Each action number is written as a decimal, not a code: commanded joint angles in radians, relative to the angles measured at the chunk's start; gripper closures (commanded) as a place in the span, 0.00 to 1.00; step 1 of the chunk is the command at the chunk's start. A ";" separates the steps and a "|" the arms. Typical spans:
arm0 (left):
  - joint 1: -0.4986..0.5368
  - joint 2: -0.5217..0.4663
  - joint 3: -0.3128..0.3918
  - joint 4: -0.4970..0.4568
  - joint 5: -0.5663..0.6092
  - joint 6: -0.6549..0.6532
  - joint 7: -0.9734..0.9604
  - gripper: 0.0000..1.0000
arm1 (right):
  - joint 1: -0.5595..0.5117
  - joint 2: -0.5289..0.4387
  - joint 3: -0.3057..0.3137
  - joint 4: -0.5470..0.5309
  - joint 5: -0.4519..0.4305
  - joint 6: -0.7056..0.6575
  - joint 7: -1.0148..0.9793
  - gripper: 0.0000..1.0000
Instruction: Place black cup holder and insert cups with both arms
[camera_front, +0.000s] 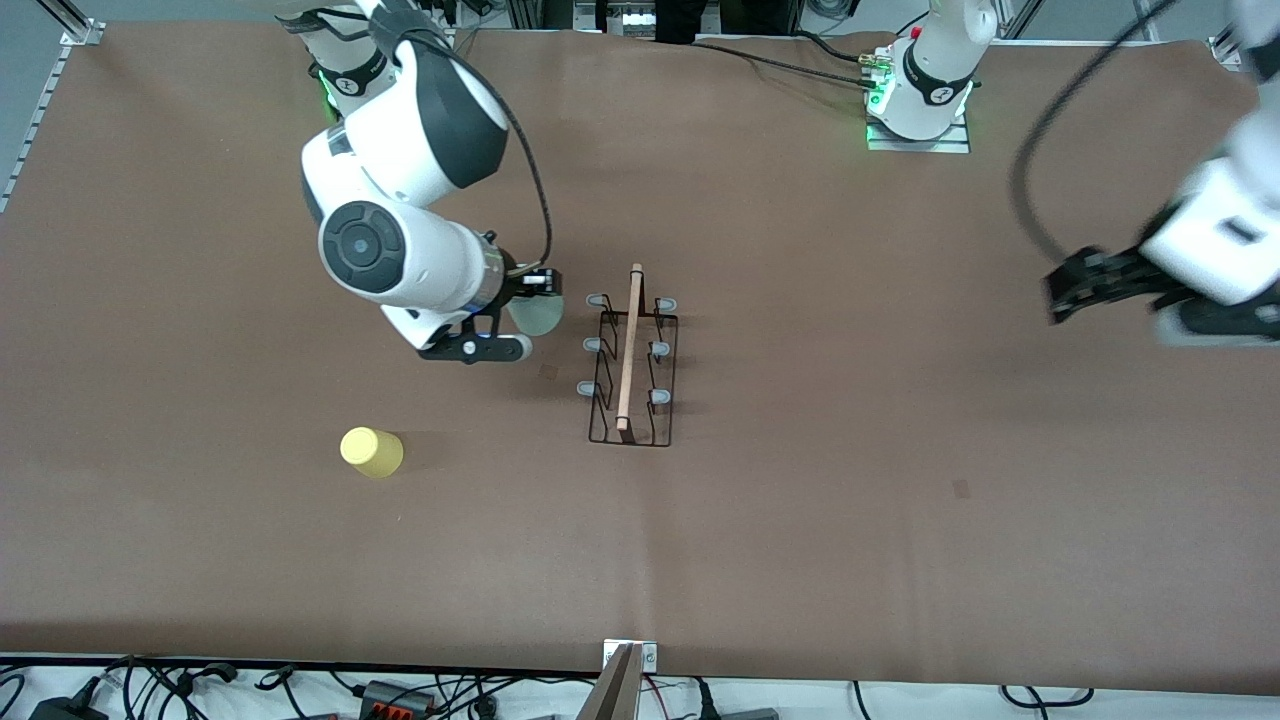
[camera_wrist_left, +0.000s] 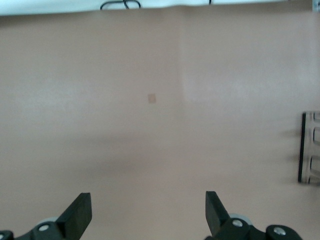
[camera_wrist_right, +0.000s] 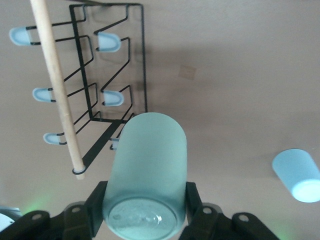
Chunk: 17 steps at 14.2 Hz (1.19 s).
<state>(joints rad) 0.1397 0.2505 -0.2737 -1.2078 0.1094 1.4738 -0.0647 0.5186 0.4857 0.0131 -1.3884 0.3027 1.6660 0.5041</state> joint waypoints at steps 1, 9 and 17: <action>0.044 -0.020 -0.012 -0.064 -0.033 -0.009 0.111 0.00 | 0.061 0.036 -0.010 0.005 0.018 0.032 0.048 0.67; 0.075 -0.261 -0.022 -0.440 -0.042 0.169 0.120 0.00 | 0.104 0.097 -0.010 0.005 0.019 0.069 0.096 0.67; 0.101 -0.240 -0.009 -0.411 -0.152 0.172 0.169 0.00 | 0.118 0.139 -0.010 0.005 0.016 0.095 0.094 0.66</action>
<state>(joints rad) 0.2348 0.0156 -0.2808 -1.6158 -0.0097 1.6358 0.0755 0.6263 0.6124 0.0097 -1.3892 0.3065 1.7504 0.5885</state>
